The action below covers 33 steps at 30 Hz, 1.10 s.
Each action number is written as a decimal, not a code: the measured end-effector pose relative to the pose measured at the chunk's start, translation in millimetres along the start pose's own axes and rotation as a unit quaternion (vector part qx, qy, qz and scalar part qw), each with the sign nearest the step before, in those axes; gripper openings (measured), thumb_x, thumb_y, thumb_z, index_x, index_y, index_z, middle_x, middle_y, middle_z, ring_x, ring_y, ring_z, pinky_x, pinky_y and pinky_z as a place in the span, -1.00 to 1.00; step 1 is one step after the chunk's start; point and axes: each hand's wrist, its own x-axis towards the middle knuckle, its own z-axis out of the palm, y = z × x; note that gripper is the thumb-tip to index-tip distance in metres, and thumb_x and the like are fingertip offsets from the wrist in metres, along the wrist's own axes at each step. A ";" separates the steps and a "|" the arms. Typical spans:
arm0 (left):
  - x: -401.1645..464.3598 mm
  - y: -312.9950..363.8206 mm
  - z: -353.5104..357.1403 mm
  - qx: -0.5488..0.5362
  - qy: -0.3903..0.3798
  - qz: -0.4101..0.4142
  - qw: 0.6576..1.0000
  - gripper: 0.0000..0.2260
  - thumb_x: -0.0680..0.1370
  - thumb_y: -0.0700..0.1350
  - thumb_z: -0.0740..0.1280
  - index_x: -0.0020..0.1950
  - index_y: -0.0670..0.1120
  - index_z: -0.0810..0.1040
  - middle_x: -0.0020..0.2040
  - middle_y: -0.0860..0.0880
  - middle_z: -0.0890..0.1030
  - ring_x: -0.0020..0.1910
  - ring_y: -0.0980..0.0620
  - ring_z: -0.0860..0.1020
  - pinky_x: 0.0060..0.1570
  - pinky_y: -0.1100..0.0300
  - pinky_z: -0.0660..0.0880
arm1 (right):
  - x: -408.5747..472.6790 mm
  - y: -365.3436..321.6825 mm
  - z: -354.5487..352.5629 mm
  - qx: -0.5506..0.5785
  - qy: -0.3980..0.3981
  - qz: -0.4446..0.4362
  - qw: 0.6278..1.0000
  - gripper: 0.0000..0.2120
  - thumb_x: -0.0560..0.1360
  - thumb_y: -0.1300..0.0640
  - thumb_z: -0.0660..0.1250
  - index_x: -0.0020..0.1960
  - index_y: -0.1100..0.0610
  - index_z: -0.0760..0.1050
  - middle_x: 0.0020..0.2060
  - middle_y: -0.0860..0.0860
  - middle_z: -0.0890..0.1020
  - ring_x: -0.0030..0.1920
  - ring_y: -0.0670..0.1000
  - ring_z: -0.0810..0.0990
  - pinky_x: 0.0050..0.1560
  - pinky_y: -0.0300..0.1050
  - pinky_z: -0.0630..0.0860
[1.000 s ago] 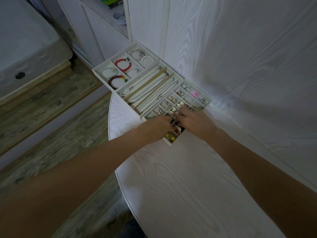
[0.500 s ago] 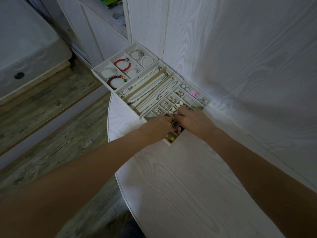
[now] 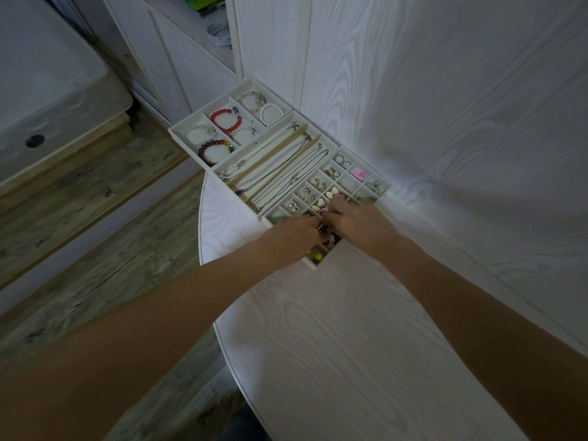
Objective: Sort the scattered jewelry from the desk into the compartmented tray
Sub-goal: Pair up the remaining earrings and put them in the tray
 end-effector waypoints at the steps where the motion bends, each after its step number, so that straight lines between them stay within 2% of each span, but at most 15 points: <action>1: 0.2 -0.4 1.0 -0.001 -0.002 -0.001 1.000 -0.64 0.66 -0.20 0.03 0.46 -0.07 0.31 0.27 -0.11 0.43 0.21 -0.03 0.44 0.06 0.23 0.39 | -0.1 -0.3 -0.1 0.003 -0.002 0.004 1.000 -0.79 0.23 0.32 0.55 -0.17 0.23 0.61 -0.24 0.13 0.53 -0.43 0.08 0.55 -0.51 -0.25 0.26; 3: 1.2 -1.5 3.2 -0.001 -0.004 -0.003 1.000 -0.64 0.66 -0.20 0.06 0.45 -0.06 0.32 0.28 -0.10 0.43 0.21 -0.02 0.43 0.06 0.24 0.39 | 0.1 0.3 1.9 0.019 -0.002 0.022 1.000 -0.84 0.33 0.27 0.50 -0.11 0.21 0.62 -0.19 0.11 0.53 -0.35 0.08 0.56 -0.44 -0.23 0.25; 6: 1.5 -5.1 5.8 -0.004 -0.017 0.002 1.000 -0.62 0.65 -0.22 0.07 0.47 -0.05 0.30 0.29 -0.10 0.42 0.23 -0.01 0.42 0.10 0.23 0.39 | 0.3 1.3 4.4 0.073 -0.008 0.076 0.994 -0.82 0.52 0.16 0.33 0.09 0.19 0.58 -0.02 0.09 0.50 -0.08 0.08 0.54 -0.27 -0.14 0.35; 9: 1.8 -4.7 5.6 -0.016 -0.011 0.002 1.000 -0.62 0.63 -0.26 0.09 0.44 -0.06 0.34 0.29 -0.10 0.43 0.24 -0.01 0.42 0.15 0.23 0.38 | -1.2 -3.0 0.9 0.110 -0.013 0.110 0.988 -0.77 0.55 0.10 0.28 0.16 0.14 0.55 0.06 0.06 0.48 0.06 0.05 0.51 -0.12 -0.13 0.46; 11: 0.6 -3.7 1.8 -0.011 -0.010 0.010 1.000 -0.62 0.61 -0.29 0.12 0.41 -0.08 0.37 0.27 -0.10 0.46 0.22 0.00 0.43 0.13 0.25 0.39 | -2.0 -6.4 -1.2 0.123 -0.021 0.137 0.983 -0.77 0.55 0.09 0.28 0.16 0.11 0.55 0.09 0.04 0.48 0.10 0.03 0.50 -0.11 -0.15 0.46; 14: 0.4 -4.4 -1.0 -0.028 0.032 0.050 0.998 -0.64 0.52 -0.35 0.28 0.30 -0.16 0.50 0.14 -0.15 0.55 0.07 -0.03 0.54 -0.05 0.26 0.46 | -1.9 -11.5 -3.4 0.134 -0.022 0.172 0.976 -0.79 0.54 0.11 0.28 0.15 0.11 0.55 0.10 0.03 0.48 0.10 0.03 0.49 -0.08 -0.11 0.48; 18: -2.9 -7.3 3.3 -0.021 -0.010 0.017 1.000 -0.62 0.64 -0.22 0.07 0.46 -0.06 0.30 0.32 -0.10 0.42 0.26 -0.01 0.41 0.14 0.25 0.36 | -2.3 -17.2 -4.7 0.151 -0.012 0.202 0.968 -0.81 0.52 0.13 0.30 0.12 0.11 0.55 0.08 0.01 0.48 0.09 0.01 0.48 -0.12 -0.20 0.39; 22: 0.7 -6.1 4.1 -0.029 -0.017 0.003 0.999 -0.68 0.66 -0.13 0.07 0.38 -0.11 0.40 0.25 -0.11 0.47 0.21 -0.06 0.45 0.00 0.22 0.35 | -2.2 -18.6 -5.0 0.164 -0.014 0.217 0.962 -0.83 0.52 0.15 0.31 0.11 0.10 0.55 0.07 0.01 0.49 0.10 0.00 0.46 -0.14 -0.19 0.35; 25: 1.4 -1.0 6.2 0.019 -0.012 -0.001 1.000 -0.68 0.67 -0.13 0.03 0.39 -0.11 0.39 0.24 -0.09 0.46 0.18 -0.04 0.45 -0.05 0.20 0.38 | -2.2 -18.1 -5.3 0.168 -0.014 0.217 0.962 -0.82 0.54 0.17 0.28 0.11 0.10 0.56 0.07 0.02 0.51 0.12 0.01 0.47 -0.09 -0.14 0.41; 28: 1.9 -7.7 14.5 0.042 0.010 0.001 0.999 -0.70 0.66 -0.14 0.09 0.36 -0.08 0.42 0.20 -0.05 0.46 0.13 0.00 0.46 -0.08 0.23 0.38 | -2.6 -18.4 -6.3 0.178 -0.009 0.222 0.959 -0.85 0.53 0.17 0.29 0.08 0.09 0.56 0.06 0.01 0.52 0.10 0.02 0.48 -0.06 -0.09 0.46; 31: 1.2 -6.5 16.1 0.015 0.027 0.009 0.999 -0.68 0.65 -0.20 0.09 0.39 -0.11 0.39 0.22 -0.11 0.46 0.15 -0.07 0.46 0.03 0.16 0.43 | -4.0 -19.2 -7.4 0.198 0.003 0.238 0.951 -0.87 0.51 0.17 0.32 0.05 0.11 0.55 0.03 0.02 0.52 0.02 0.01 0.50 -0.12 -0.13 0.44; 33: -1.4 -5.2 13.9 -0.041 0.048 0.013 0.998 -0.69 0.65 -0.19 0.10 0.38 -0.15 0.41 0.20 -0.15 0.49 0.14 -0.12 0.49 0.00 0.10 0.44 | -6.5 -19.6 -7.5 0.219 0.011 0.265 0.939 -0.88 0.49 0.18 0.35 0.02 0.13 0.55 -0.02 0.03 0.53 -0.03 0.01 0.51 -0.17 -0.15 0.42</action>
